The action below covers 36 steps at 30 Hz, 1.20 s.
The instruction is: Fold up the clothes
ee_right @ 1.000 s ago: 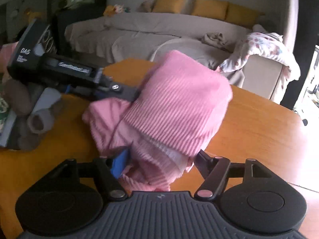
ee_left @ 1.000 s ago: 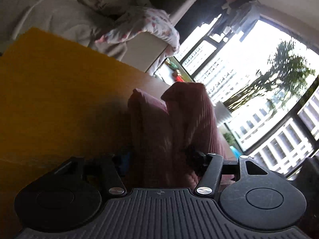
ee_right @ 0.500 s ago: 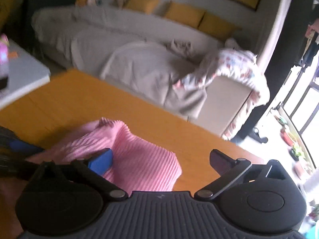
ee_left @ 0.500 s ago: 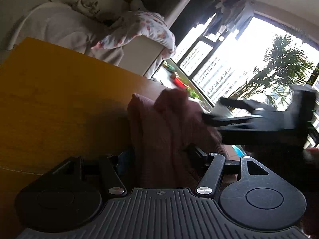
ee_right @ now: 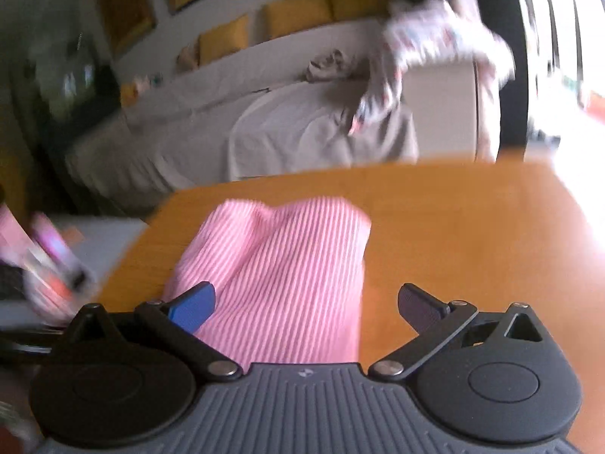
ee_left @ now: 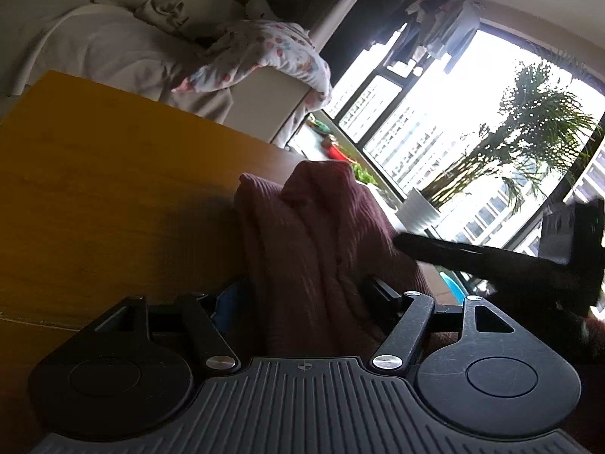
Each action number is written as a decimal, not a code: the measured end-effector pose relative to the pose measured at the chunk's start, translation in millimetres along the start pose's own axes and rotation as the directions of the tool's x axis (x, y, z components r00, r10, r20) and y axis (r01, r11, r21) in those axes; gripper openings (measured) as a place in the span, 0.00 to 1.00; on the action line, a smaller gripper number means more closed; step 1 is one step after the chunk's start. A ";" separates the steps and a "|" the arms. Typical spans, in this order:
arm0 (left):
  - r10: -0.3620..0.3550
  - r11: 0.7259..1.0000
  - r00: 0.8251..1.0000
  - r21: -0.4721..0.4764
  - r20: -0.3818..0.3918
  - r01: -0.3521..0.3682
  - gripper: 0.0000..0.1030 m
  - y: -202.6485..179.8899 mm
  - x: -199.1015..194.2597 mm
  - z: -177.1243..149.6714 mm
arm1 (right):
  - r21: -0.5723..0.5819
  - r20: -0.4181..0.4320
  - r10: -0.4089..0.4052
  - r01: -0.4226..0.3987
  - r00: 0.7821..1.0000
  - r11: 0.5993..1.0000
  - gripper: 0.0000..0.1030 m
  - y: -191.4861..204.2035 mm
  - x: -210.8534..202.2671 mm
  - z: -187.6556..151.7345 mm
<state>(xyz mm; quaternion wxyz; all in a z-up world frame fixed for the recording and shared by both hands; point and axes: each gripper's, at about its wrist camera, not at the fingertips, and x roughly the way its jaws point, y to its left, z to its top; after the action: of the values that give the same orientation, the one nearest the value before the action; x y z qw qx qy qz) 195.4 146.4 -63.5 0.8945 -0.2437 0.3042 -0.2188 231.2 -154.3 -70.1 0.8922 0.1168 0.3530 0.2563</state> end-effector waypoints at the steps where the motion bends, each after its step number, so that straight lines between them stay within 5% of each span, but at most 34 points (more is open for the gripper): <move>1: 0.000 1.000 1.000 -0.001 0.000 0.000 0.72 -0.1 0.2 -0.2 | 0.034 -0.002 0.031 -0.031 1.000 0.999 0.99 -4.1 -2.7 -7.2; 10: -0.004 1.000 1.000 -0.017 0.003 0.004 0.73 0.9 -0.8 -1.0 | 0.081 0.020 0.154 -0.155 0.988 0.985 0.60 6.7 -18.0 -31.6; 12: -0.007 1.000 1.000 -0.027 0.006 0.007 0.73 2.5 -0.7 -0.7 | 0.051 0.051 0.189 -0.191 0.981 0.980 0.60 14.6 -26.8 -29.7; 19: -0.012 1.000 1.000 -0.011 0.020 0.012 0.76 -1.6 -0.2 0.4 | -0.007 0.032 0.032 -0.032 0.999 0.999 0.67 11.4 -10.8 -49.8; 27: 0.004 1.000 1.000 0.022 0.025 -0.005 0.81 -13.2 -0.2 3.2 | 0.015 0.043 0.062 -0.063 0.997 0.998 0.77 5.5 -11.9 -52.8; 34: -0.085 0.995 0.995 0.054 -0.051 0.088 0.81 -41.7 -0.9 -18.4 | 0.097 0.077 0.086 -0.094 0.993 0.991 0.81 -15.3 -20.7 -51.8; 36: -0.164 0.983 0.982 0.068 -0.092 0.171 0.81 -54.9 -4.9 -25.6 | 0.140 0.100 0.070 -0.084 0.993 0.987 0.82 -28.9 -25.7 -49.9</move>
<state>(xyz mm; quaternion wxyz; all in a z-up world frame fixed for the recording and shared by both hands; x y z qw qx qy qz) 161.8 98.2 -47.9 0.8676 -0.2249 0.3123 -0.3149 191.6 -191.2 -102.8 0.8866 0.2063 0.3230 0.2588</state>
